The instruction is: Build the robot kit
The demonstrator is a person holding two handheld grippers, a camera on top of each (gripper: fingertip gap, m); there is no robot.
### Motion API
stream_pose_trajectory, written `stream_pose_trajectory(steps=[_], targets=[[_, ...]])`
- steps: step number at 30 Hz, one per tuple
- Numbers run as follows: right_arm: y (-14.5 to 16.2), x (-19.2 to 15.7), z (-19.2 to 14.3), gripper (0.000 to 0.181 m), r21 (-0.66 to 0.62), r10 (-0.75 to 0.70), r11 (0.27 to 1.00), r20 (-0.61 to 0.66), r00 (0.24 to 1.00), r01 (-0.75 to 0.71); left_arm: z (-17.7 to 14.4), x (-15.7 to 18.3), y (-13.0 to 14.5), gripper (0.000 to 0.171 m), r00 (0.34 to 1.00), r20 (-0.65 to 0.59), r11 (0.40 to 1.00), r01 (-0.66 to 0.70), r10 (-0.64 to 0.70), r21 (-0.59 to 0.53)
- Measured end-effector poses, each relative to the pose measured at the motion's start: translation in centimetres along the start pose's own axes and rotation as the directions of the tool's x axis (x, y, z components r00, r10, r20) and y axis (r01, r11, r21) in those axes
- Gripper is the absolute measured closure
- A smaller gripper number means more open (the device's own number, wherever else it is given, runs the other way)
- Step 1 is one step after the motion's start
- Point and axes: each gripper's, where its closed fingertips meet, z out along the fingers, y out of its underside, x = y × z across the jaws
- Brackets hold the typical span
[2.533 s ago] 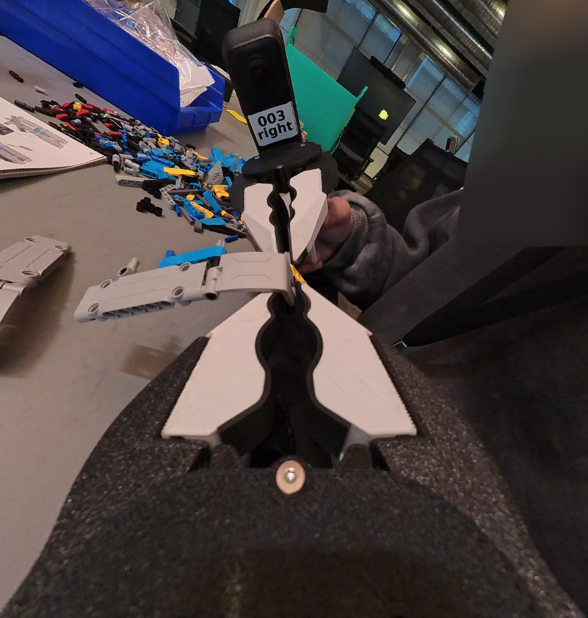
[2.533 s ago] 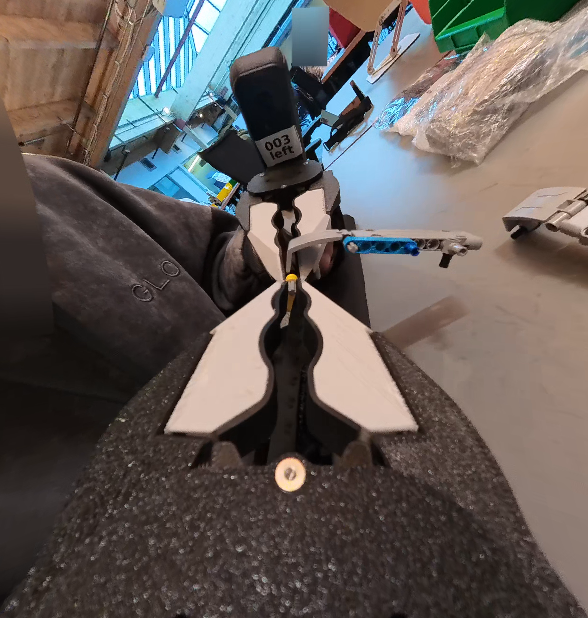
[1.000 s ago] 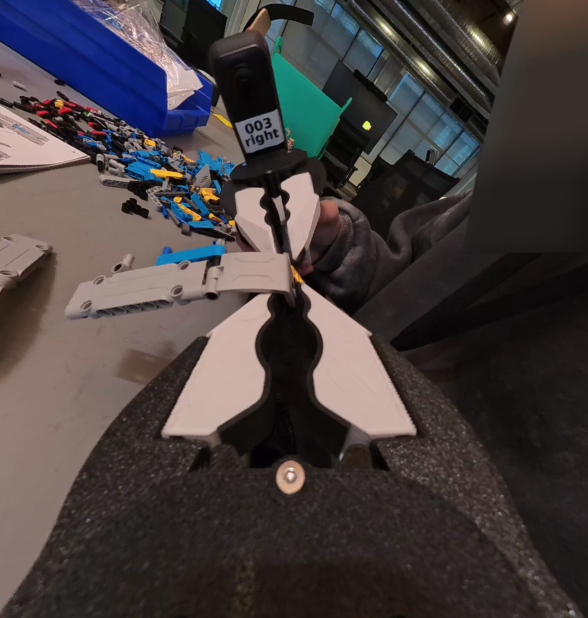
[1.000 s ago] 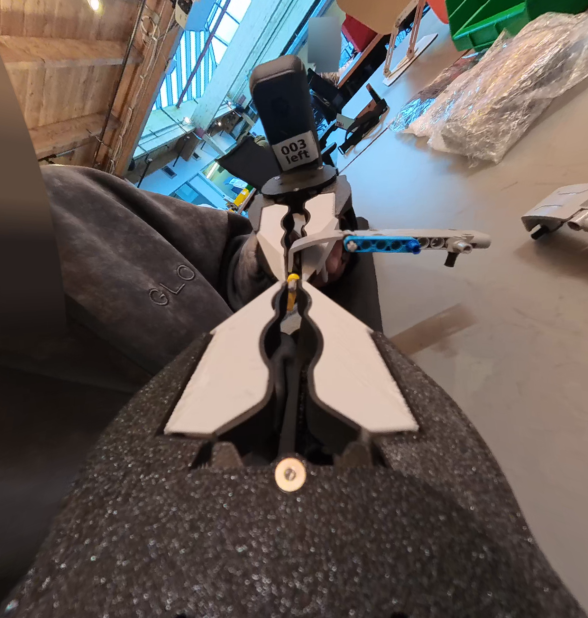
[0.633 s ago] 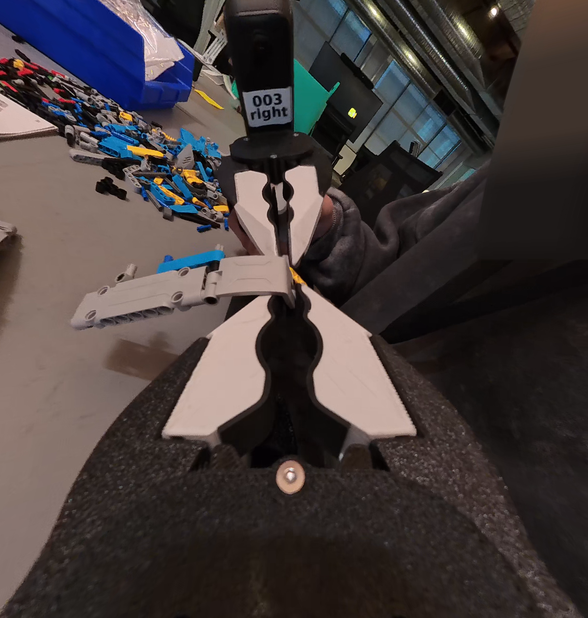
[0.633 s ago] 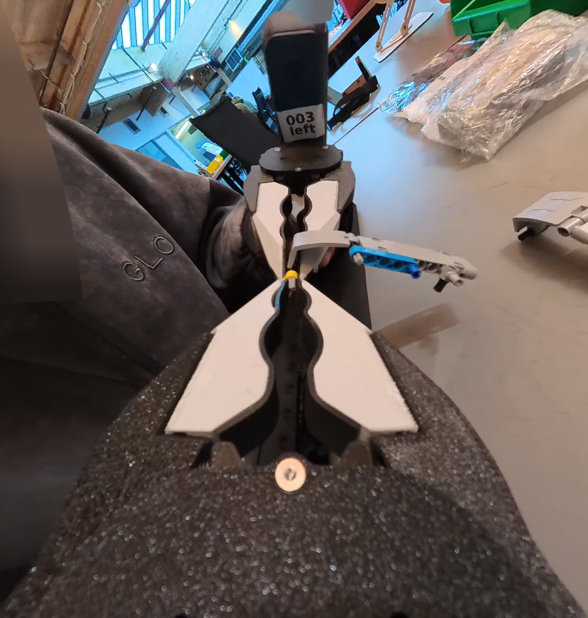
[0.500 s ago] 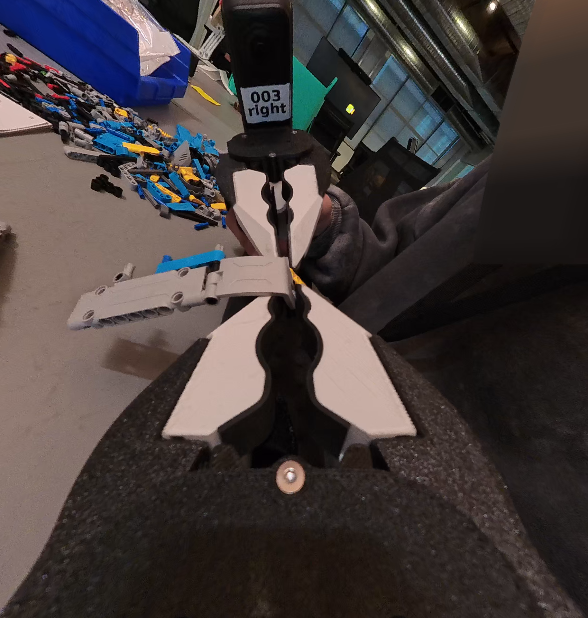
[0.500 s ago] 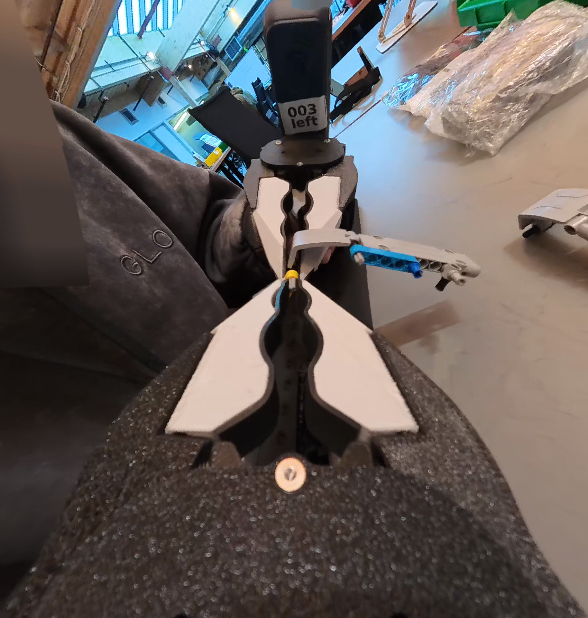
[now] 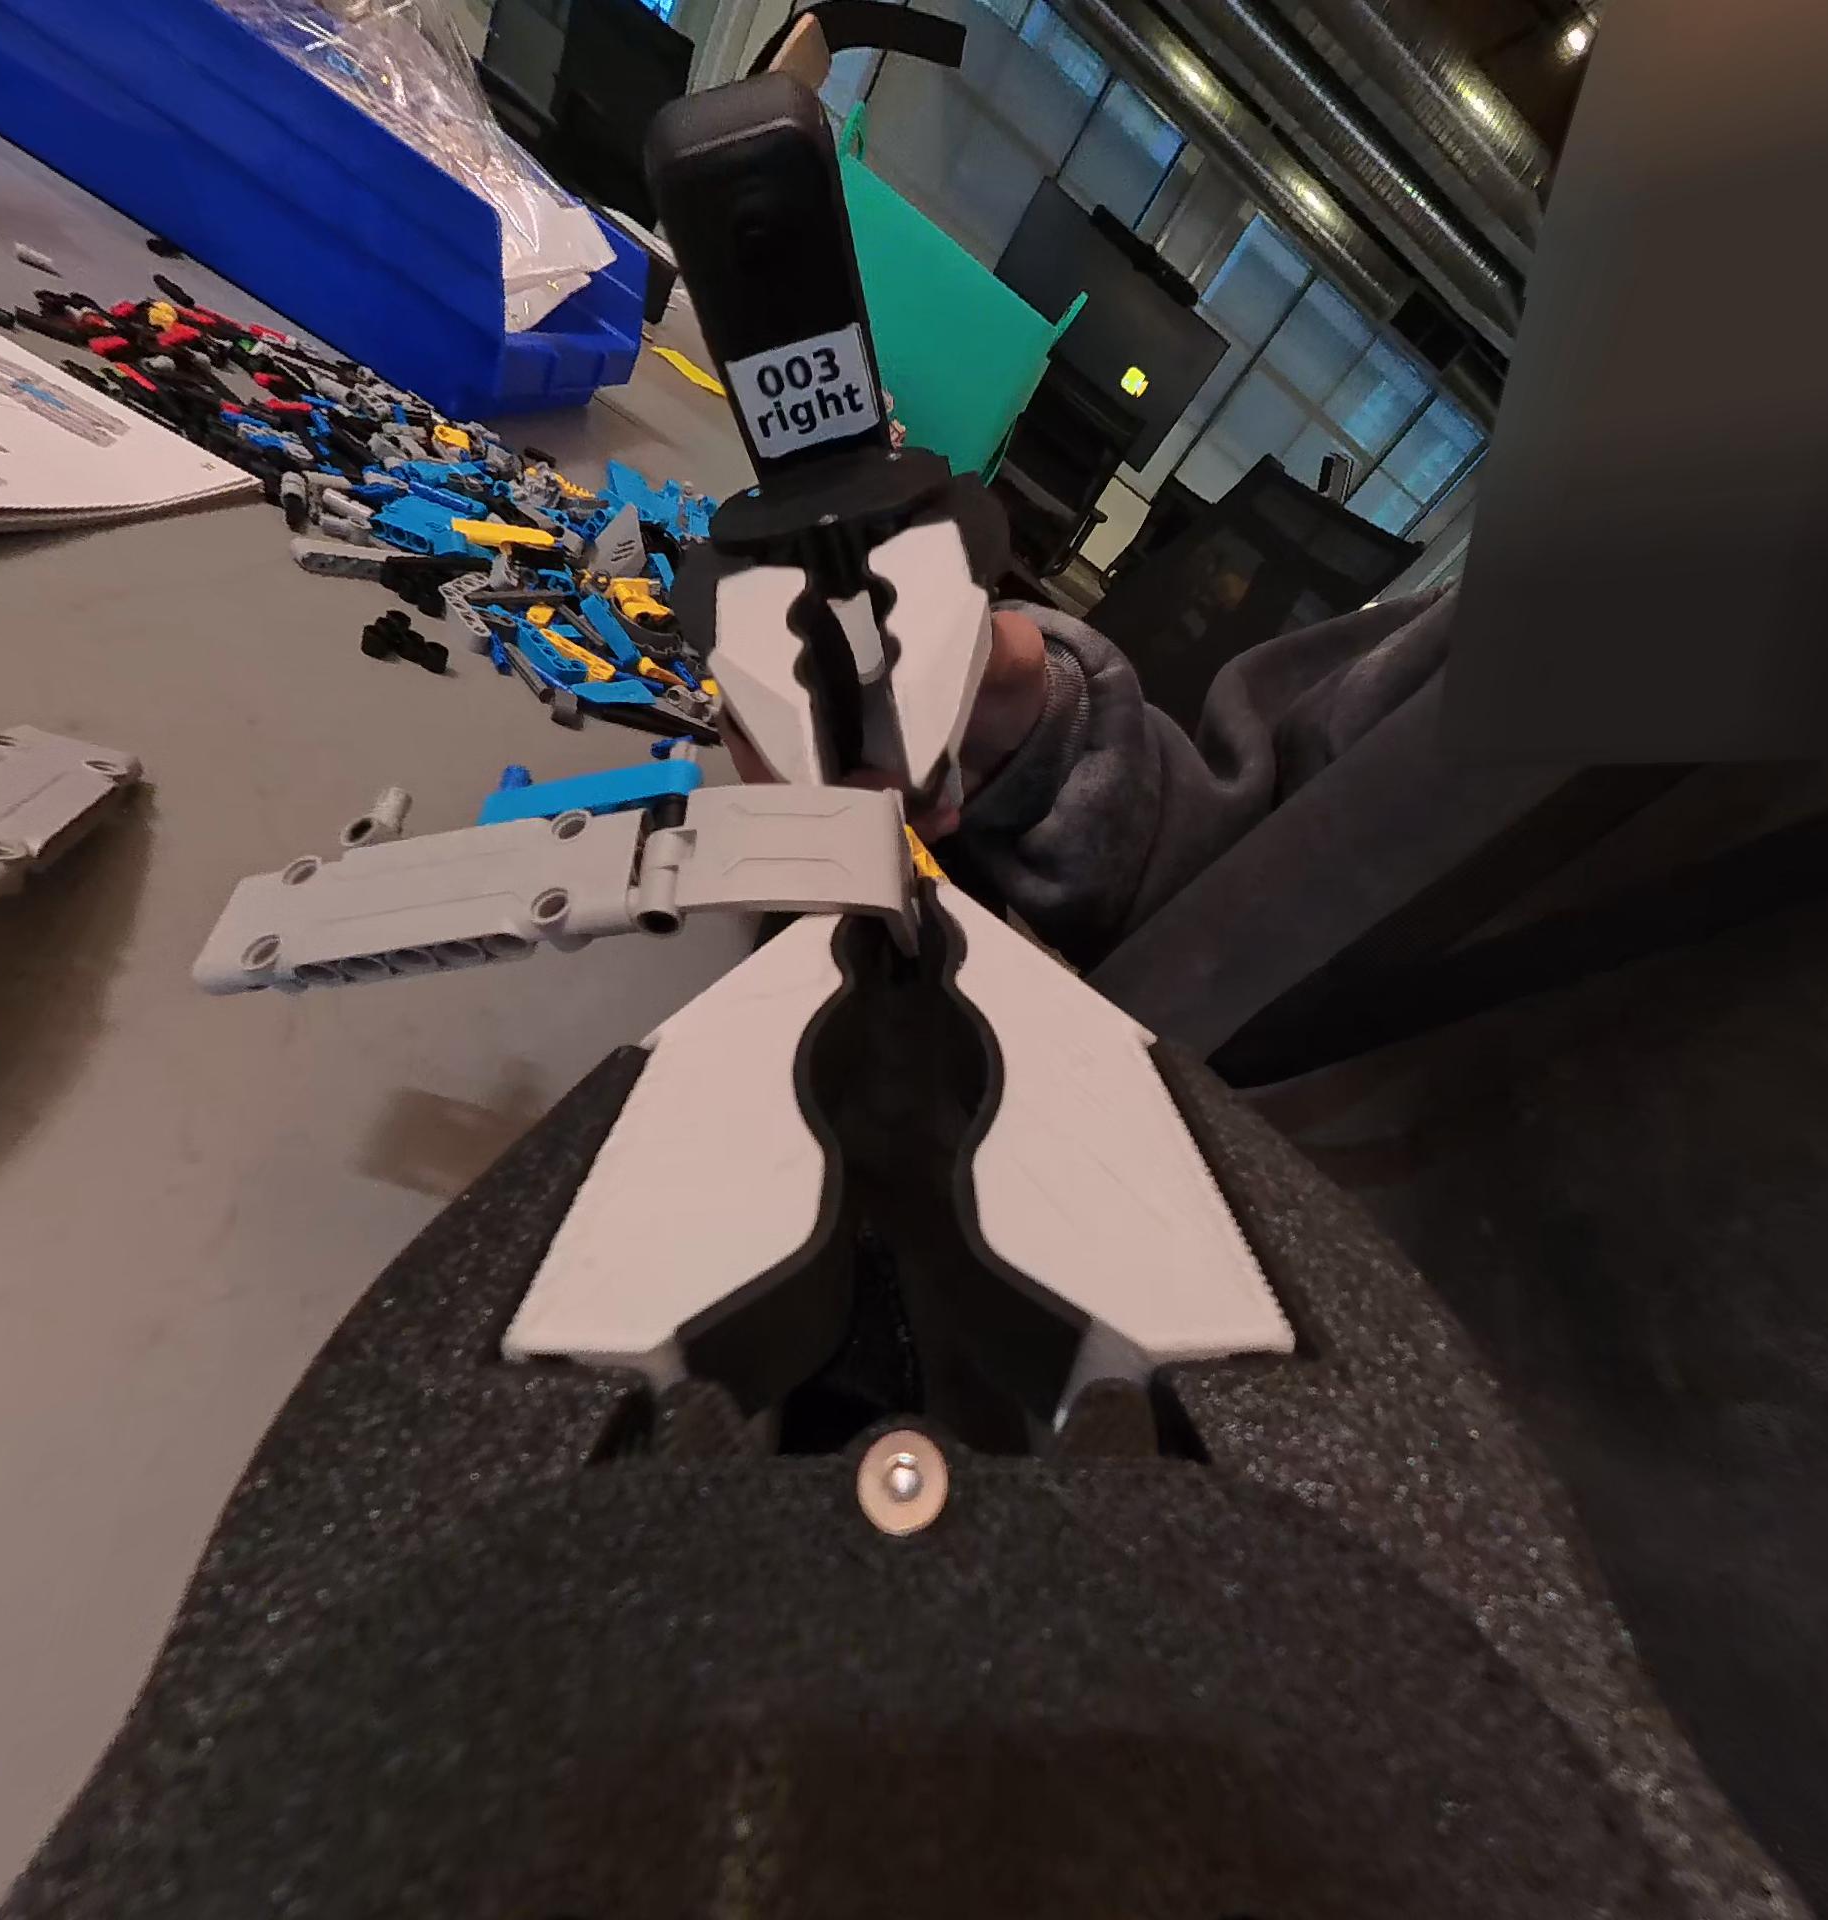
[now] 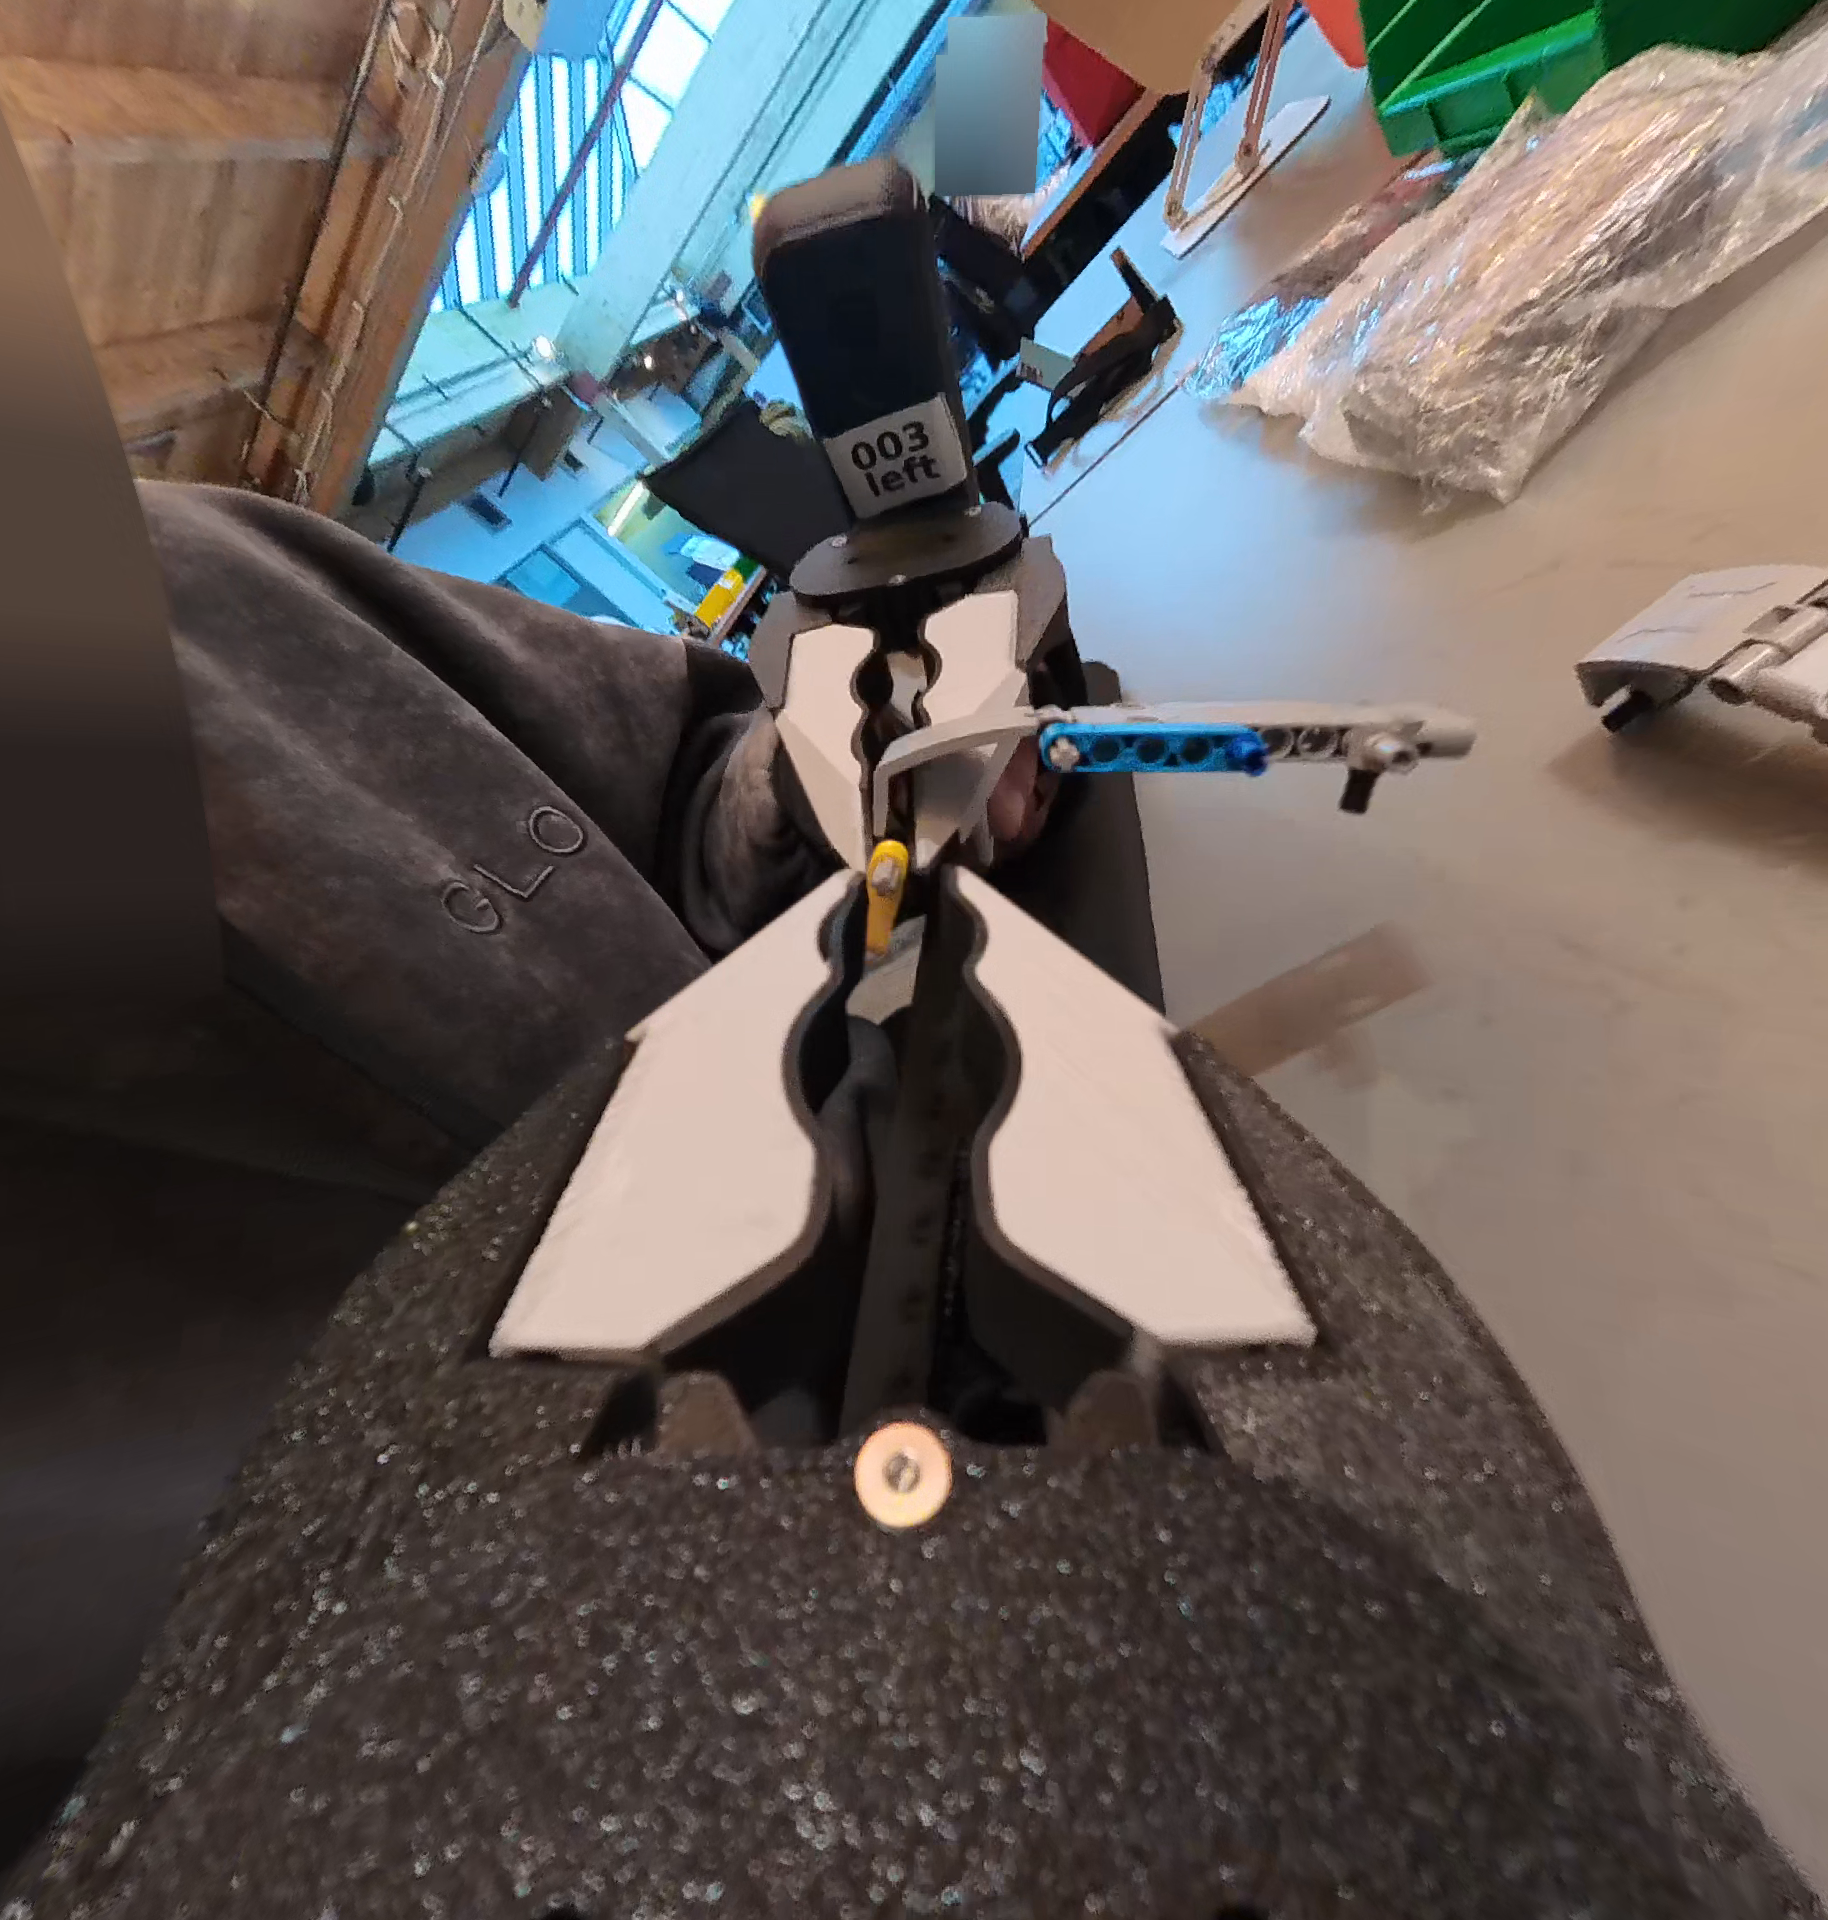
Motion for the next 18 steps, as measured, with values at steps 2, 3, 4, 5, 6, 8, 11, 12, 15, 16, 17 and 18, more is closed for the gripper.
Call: stream_pose_trajectory(steps=[2,3,4,5,6,8,11,12,15,16,17,18], targets=[[0.04,0.02,-0.02,0.171,-0.005,-0.010,1.000,-0.008,1.000,0.010,0.10,-0.06,0.12,0.167,1.000,0.004,1.000,-0.001,0.001,-0.010],[0.15,-0.08,0.09,0.172,-0.010,-0.014,1.000,-0.005,1.000,0.013,0.13,-0.10,0.16,0.167,1.000,0.006,1.000,-0.001,0.001,-0.013],[0.17,-0.22,0.21,0.175,-0.010,-0.015,1.000,0.001,1.000,0.015,0.18,-0.14,0.21,0.167,1.000,0.009,1.000,0.000,0.000,-0.017],[0.23,-0.25,0.25,0.178,-0.014,-0.016,1.000,0.002,1.000,0.016,0.21,-0.16,0.26,0.167,1.000,0.012,1.000,-0.001,0.001,-0.020],[0.27,-0.18,0.23,0.178,-0.020,-0.013,1.000,-0.002,1.000,0.013,0.24,-0.19,0.30,0.167,1.000,0.014,1.000,-0.001,0.001,-0.023],[0.33,-0.12,0.21,0.179,-0.027,-0.032,0.999,-0.022,0.999,0.032,0.27,-0.23,0.36,0.167,1.000,0.017,1.000,-0.002,0.002,-0.027],[0.73,0.10,0.24,0.179,-0.045,-0.027,0.999,-0.041,0.999,0.025,0.34,-0.28,0.54,0.168,1.000,0.025,0.999,-0.005,0.006,-0.037],[0.84,0.16,0.26,0.179,-0.048,-0.028,0.999,-0.047,0.999,0.025,0.36,-0.30,0.56,0.168,1.000,0.025,0.999,-0.003,0.004,-0.038],[0.58,0.08,0.45,0.179,-0.028,-0.037,0.999,-0.045,0.998,0.036,0.22,-0.23,0.26,0.168,1.000,0.015,1.000,0.003,-0.003,-0.015],[0.43,0.15,0.52,0.179,-0.018,-0.038,0.999,-0.051,0.998,0.037,0.18,-0.31,0.21,0.168,1.000,0.022,1.000,0.003,-0.003,-0.011],[0.60,0.09,0.58,0.179,-0.028,-0.034,0.999,-0.046,0.998,0.033,0.25,-0.24,0.33,0.168,1.000,0.023,1.000,-0.004,0.004,-0.017],[0.53,0.02,0.58,0.179,-0.021,-0.032,0.999,-0.041,0.999,0.032,0.25,-0.24,0.26,0.168,1.000,0.025,1.000,-0.008,0.008,-0.013]])
